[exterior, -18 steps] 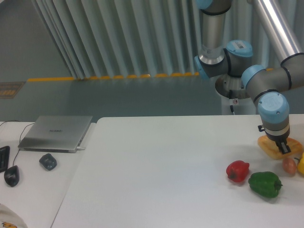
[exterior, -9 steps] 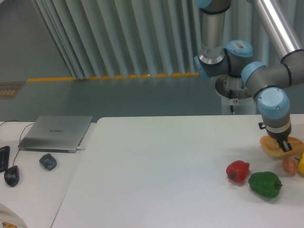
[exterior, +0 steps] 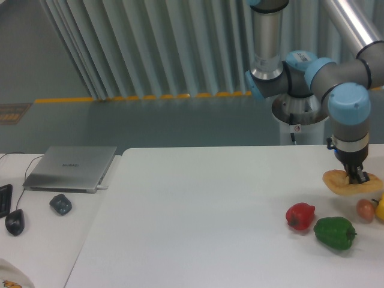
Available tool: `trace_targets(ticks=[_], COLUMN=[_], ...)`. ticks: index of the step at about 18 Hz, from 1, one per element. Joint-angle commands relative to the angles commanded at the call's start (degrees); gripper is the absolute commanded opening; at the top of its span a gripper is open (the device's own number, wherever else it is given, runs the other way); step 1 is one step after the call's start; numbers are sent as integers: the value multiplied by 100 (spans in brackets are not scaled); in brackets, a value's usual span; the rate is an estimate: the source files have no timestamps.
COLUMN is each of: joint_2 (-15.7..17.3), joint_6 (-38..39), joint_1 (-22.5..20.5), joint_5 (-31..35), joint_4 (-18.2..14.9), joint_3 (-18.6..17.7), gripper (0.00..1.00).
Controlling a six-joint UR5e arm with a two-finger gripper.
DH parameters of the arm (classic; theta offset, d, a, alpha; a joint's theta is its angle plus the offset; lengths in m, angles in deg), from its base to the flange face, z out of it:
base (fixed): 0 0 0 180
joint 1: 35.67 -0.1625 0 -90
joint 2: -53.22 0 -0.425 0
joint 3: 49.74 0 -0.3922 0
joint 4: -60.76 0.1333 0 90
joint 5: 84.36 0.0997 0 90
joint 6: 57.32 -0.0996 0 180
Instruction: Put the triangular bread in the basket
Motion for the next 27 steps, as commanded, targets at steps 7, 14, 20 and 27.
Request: trace_targets(ticks=[7, 14, 20, 27], joint_2=[70, -201, -290, -194], joint_6=[-2080, -4153, -4685, -4449], joint_1=[-1309, -2188, -2392, -2375], joint_5=[-9, -27, -640, -1721], joint_4=[-9, 210, 272, 263], joint_3=[203, 115, -25, -201], gripper=[0, 4, 100, 100])
